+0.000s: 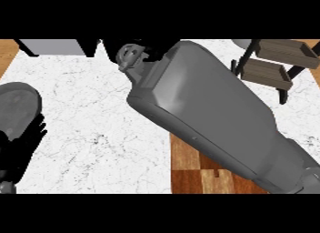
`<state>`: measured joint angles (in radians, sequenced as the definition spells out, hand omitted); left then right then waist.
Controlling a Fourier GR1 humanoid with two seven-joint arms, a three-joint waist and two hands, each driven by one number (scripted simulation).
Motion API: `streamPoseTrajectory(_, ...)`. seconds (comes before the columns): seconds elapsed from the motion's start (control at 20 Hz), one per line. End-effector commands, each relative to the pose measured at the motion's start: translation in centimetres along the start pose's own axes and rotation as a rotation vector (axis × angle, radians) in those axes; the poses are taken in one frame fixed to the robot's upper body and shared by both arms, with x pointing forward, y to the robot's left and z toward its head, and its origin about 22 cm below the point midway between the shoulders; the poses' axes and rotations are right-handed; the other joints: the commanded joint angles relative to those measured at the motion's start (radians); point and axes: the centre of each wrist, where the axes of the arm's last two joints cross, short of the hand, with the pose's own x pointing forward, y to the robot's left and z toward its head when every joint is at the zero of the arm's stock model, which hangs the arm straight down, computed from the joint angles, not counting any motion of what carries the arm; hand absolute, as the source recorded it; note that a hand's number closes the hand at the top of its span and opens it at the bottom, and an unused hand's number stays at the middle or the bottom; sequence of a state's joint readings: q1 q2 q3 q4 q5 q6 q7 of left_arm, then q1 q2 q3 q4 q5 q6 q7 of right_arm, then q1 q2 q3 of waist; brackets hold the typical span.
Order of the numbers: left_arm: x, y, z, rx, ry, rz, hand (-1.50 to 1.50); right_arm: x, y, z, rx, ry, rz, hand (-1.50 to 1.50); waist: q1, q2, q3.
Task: Pick the squash from the cutting board and place it in the tiered basket
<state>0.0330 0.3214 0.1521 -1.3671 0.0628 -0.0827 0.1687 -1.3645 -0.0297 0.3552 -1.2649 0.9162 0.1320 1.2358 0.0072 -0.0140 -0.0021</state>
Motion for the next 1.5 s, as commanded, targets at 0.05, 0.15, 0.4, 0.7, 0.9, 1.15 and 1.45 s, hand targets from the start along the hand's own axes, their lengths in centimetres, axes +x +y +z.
streamPoseTrajectory(0.05, 0.3, 0.7, -0.2, 0.012, -0.019, 0.005, 0.00, 2.0, -4.6, -1.7, -0.053, 0.218, -0.032, 1.50, 0.001, 0.008, 0.000)
streamPoseTrajectory(0.15, 1.5, 0.2, -0.4, 0.004, -0.002, -0.006, 0.00, 1.2, -4.9, -2.4, -0.099, 0.228, -0.032, 1.50, -0.007, 0.008, 0.002)
streamPoseTrajectory(0.4, -0.4, 1.4, 0.1, 0.007, -0.020, -0.008, 0.00, -2.3, -7.6, -7.3, -0.175, 0.228, -0.078, 1.50, 0.004, 0.014, 0.001)
streamPoseTrajectory(0.7, 0.2, 0.2, 0.3, -0.001, -0.032, -0.009, 0.00, -4.4, -7.2, -11.2, -0.202, 0.233, -0.006, 1.50, 0.015, 0.018, 0.001)
streamPoseTrajectory(0.9, -0.4, -0.2, 0.5, -0.006, -0.035, -0.001, 0.00, -9.3, -8.3, -14.6, -0.220, 0.226, -0.004, 1.50, 0.014, 0.019, 0.001)
streamPoseTrajectory(1.15, 0.7, -0.9, -0.6, -0.016, -0.039, -0.014, 0.00, -13.4, -9.1, -17.1, -0.254, 0.218, -0.277, 1.50, 0.026, 0.029, 0.001)
streamPoseTrajectory(1.45, 0.4, -0.8, -0.1, -0.027, -0.053, -0.017, 0.00, -16.0, -8.7, -19.3, -0.265, 0.216, -0.284, 1.50, 0.042, 0.031, 0.001)
